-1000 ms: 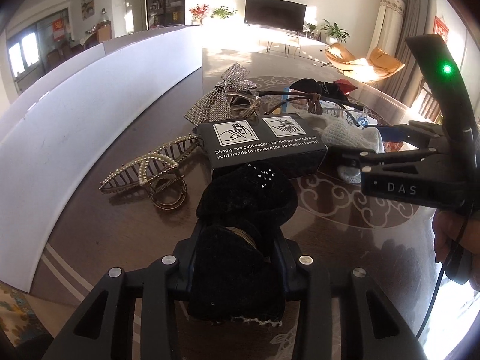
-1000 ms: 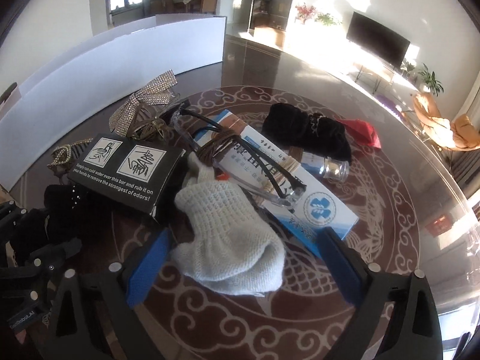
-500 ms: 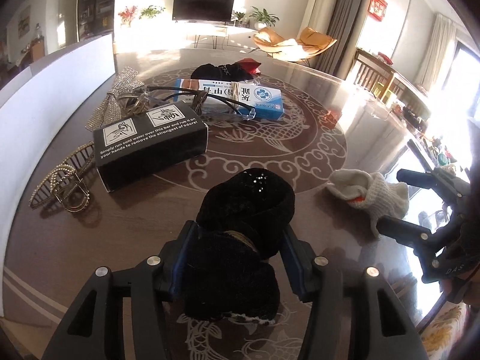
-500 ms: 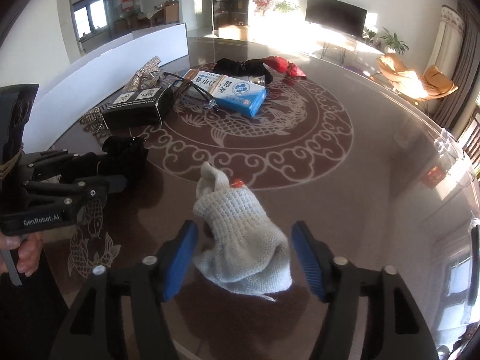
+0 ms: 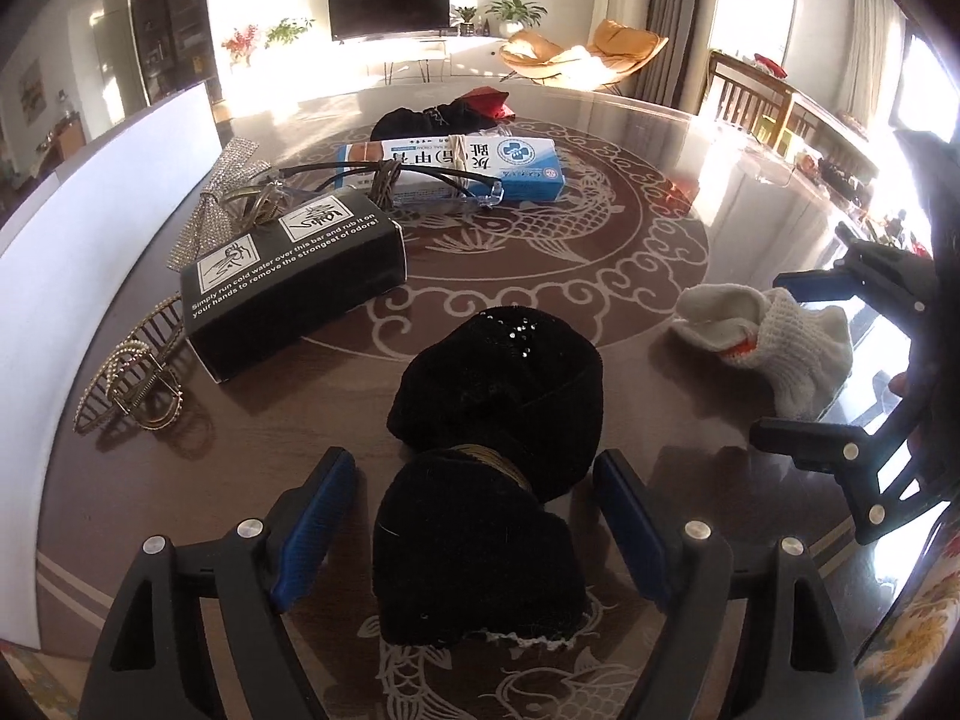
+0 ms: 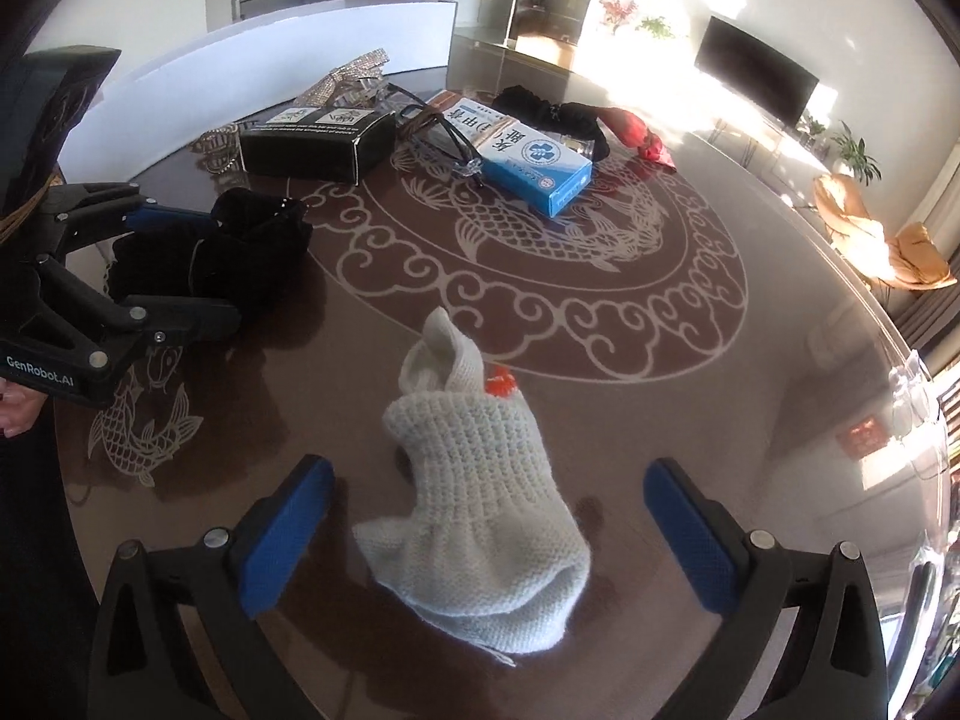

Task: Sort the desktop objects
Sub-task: 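Close the left tool on the black velvet pouch while the right tool grasps the white knit glove, then carry the pouch and glove in both tools over the cardboard bin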

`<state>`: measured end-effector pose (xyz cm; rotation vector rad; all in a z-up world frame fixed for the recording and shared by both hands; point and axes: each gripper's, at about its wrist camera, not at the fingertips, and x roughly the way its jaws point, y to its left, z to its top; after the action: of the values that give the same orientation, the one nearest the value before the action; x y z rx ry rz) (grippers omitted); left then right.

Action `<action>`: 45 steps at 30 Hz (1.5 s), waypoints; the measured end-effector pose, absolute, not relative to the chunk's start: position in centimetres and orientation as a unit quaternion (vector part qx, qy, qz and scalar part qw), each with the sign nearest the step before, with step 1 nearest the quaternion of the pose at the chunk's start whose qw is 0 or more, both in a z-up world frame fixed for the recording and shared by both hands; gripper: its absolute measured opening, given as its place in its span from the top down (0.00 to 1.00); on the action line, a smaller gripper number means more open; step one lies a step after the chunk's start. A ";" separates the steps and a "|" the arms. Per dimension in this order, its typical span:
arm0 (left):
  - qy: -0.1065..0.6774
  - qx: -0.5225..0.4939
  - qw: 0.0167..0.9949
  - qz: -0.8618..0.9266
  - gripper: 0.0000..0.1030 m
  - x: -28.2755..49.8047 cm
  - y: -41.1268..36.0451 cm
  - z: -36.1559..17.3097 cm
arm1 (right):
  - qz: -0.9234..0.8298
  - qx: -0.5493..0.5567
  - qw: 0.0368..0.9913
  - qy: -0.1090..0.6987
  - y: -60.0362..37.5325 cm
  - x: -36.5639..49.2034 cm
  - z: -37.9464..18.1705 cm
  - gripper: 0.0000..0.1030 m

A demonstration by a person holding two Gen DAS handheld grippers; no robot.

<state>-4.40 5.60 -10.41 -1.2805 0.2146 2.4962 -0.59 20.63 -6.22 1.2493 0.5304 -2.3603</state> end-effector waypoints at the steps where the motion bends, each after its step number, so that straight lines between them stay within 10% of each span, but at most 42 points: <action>1: 0.081 -0.447 0.164 0.876 0.24 -4.3 5.7 -10.4 | -0.841 0.456 0.225 0.186 20.5 -0.7 -6.3 0.24; 2: 0.082 -0.442 0.167 0.878 0.32 -4.1 5.7 -10.3 | -0.833 0.467 0.237 0.178 20.5 -0.9 -6.4 0.53; 3: 0.080 -0.437 0.170 0.880 0.61 -4.0 5.7 -10.1 | -0.836 0.470 0.230 0.167 20.7 -1.0 -6.1 0.69; 17: -0.103 -0.367 0.099 0.919 0.68 -1.8 -7.9 -0.8 | -0.856 0.466 0.223 0.021 19.3 -2.9 -0.3 0.69; 33: -0.085 -0.460 -0.153 0.871 0.66 -13.4 -33.2 -1.0 | -0.807 0.419 0.404 0.099 -20.2 -16.0 5.7 0.69; 36: -0.055 -0.492 -0.177 0.851 0.51 -14.6 -34.0 -2.6 | -0.783 0.468 0.391 0.122 -24.1 -17.5 2.3 0.57; 38: -0.025 -0.499 -0.188 0.846 0.35 -14.9 -34.1 -3.4 | -0.775 0.481 0.387 0.136 -25.4 -17.9 0.5 0.20; 45: 0.093 -0.530 -0.205 0.818 0.30 -16.3 -32.8 -5.8 | -0.781 0.460 0.351 0.233 -25.8 -17.4 -2.2 0.18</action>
<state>-16.34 -32.78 -5.83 -1.9249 0.3376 2.9693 -17.36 -25.77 -2.25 1.1907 0.6038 -2.0227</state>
